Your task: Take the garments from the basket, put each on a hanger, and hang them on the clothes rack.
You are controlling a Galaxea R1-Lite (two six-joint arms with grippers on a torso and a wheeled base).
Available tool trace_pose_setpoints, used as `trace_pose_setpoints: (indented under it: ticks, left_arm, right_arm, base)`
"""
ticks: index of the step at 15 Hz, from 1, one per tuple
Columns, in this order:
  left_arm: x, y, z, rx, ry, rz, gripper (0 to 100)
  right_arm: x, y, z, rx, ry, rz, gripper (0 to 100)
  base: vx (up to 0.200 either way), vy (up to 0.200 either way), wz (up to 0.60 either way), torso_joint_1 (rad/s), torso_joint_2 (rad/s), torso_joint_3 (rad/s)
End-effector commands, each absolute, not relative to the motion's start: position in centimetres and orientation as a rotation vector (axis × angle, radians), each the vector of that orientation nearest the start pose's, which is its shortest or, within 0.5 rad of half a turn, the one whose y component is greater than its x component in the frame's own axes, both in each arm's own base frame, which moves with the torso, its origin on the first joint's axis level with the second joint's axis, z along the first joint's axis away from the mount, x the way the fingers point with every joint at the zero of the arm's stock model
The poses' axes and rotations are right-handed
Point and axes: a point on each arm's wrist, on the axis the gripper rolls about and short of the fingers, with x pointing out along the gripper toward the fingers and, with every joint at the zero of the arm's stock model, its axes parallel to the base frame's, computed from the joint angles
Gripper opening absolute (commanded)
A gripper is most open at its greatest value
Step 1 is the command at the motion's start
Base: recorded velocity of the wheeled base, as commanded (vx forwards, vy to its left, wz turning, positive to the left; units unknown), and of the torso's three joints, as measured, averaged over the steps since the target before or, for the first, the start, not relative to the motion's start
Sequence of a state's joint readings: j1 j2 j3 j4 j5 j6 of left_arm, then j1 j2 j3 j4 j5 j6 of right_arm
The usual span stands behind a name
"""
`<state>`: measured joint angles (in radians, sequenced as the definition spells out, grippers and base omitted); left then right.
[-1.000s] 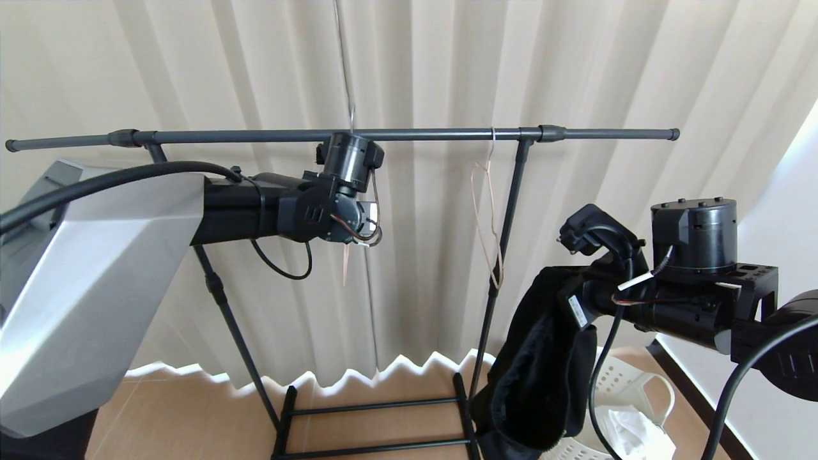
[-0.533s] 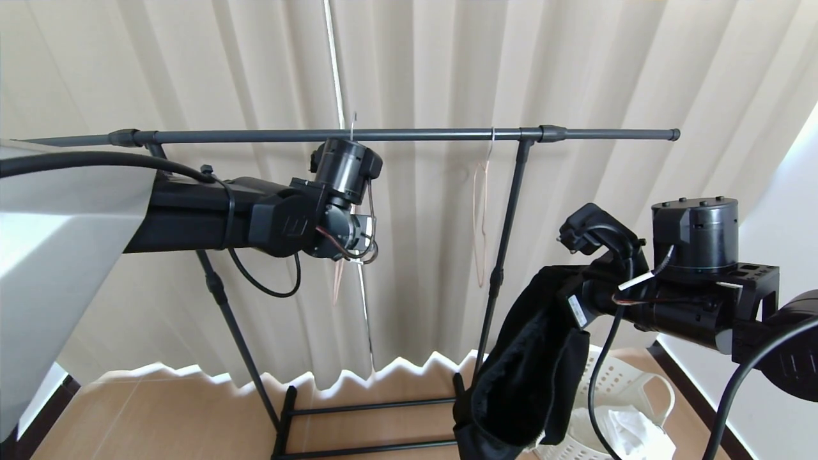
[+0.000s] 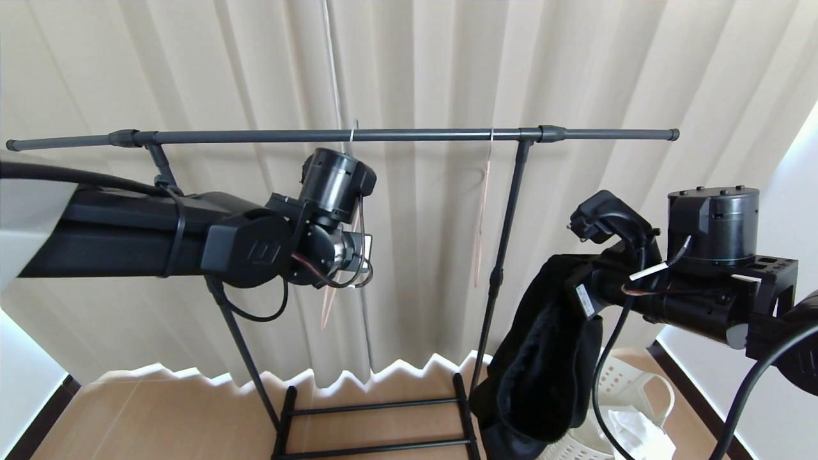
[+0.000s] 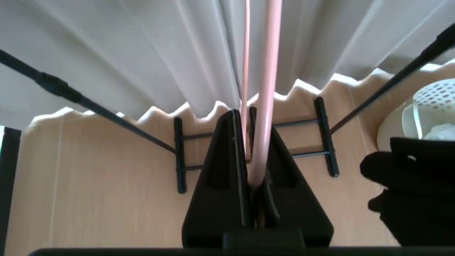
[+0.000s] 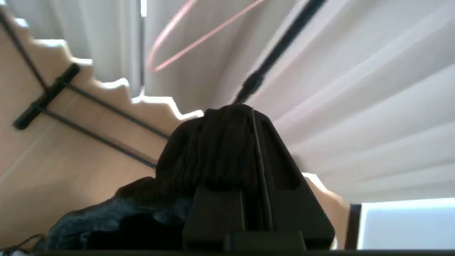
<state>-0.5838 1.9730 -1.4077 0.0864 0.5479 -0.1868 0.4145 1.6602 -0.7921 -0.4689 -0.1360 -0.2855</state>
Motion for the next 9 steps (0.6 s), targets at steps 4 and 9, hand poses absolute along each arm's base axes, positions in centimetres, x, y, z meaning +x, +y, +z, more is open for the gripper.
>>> trace_pose_setpoints:
  ticks: [4, 9]
  left_arm:
    - [26.5, -18.9, 15.5, 0.288, 0.500, -0.107, 0]
    - [23.6, -17.1, 14.3, 0.277, 0.374, -0.341, 0]
  right_arm:
    - [26.6, 11.0, 20.1, -0.388, 0.267, 0.162, 0]
    - [26.3, 10.7, 21.4, -0.381, 0.231, 0.086, 0]
  base:
    - [0.000, 0.000, 0.00, 0.000, 0.00, 0.000]
    - [0.000, 0.000, 0.00, 0.000, 0.00, 0.000]
